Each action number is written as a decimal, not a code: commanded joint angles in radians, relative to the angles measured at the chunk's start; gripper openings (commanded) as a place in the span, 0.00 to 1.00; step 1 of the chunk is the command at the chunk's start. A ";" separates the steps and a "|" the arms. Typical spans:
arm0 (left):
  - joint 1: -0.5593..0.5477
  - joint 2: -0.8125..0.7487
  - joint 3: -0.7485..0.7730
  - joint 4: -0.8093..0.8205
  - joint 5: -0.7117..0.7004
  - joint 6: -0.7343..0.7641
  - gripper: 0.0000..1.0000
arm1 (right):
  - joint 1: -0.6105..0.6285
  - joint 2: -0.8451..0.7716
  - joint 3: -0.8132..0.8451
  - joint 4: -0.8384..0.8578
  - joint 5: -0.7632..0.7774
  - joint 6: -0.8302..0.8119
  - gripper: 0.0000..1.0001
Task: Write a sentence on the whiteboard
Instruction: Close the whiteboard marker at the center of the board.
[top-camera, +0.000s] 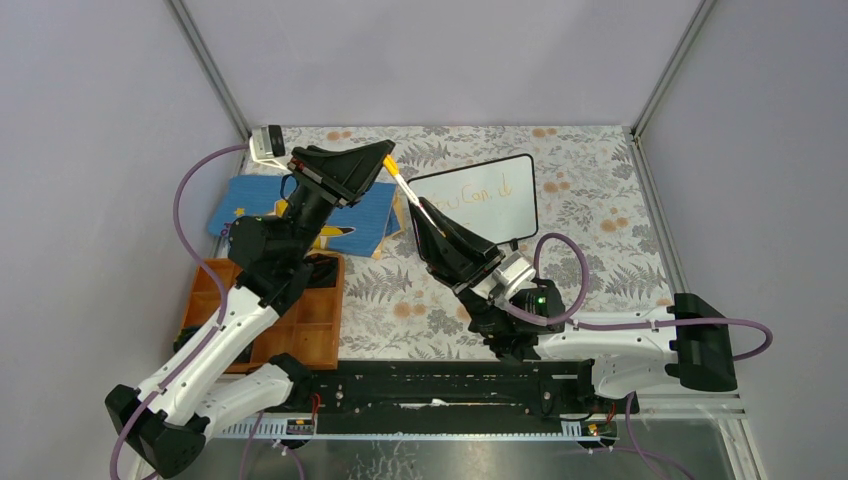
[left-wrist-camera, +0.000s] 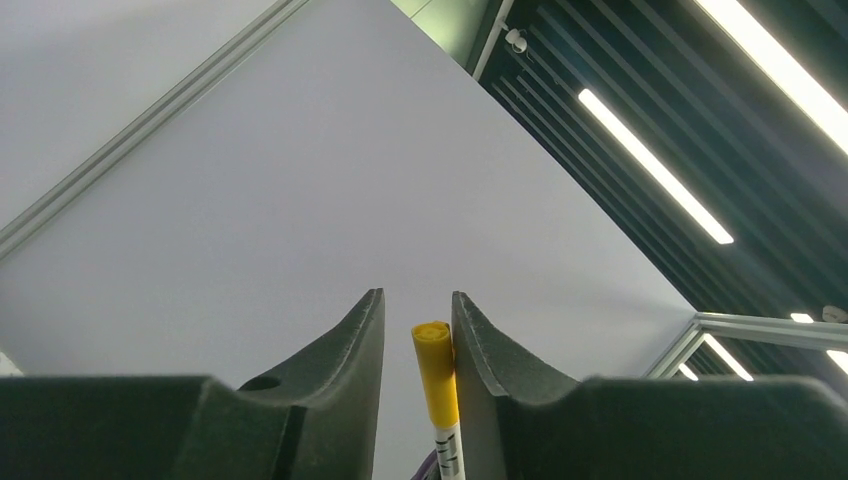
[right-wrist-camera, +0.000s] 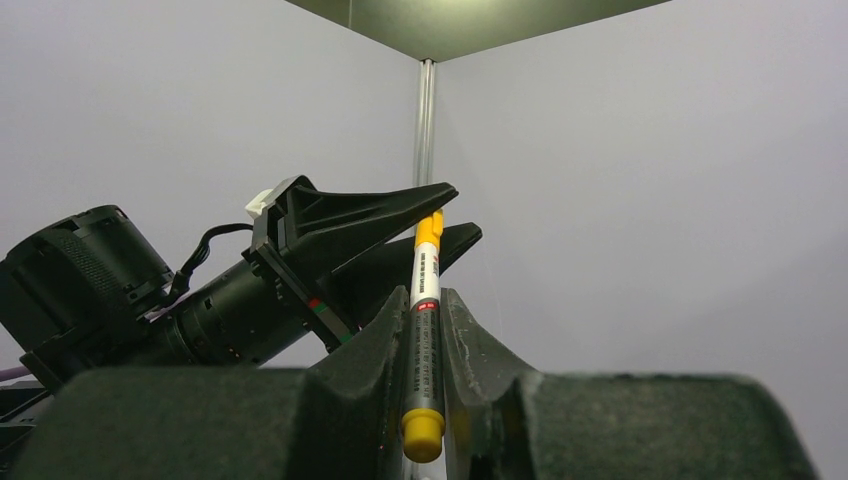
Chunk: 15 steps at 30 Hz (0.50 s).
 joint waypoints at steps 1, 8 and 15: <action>-0.002 -0.002 0.023 0.037 0.025 0.013 0.34 | 0.000 -0.030 0.004 0.043 -0.006 0.008 0.00; -0.002 -0.004 0.005 0.036 0.039 -0.007 0.26 | 0.000 -0.013 0.017 0.061 0.016 -0.009 0.00; -0.004 -0.004 -0.017 0.026 0.069 -0.025 0.00 | 0.000 0.012 0.035 0.072 0.034 -0.026 0.00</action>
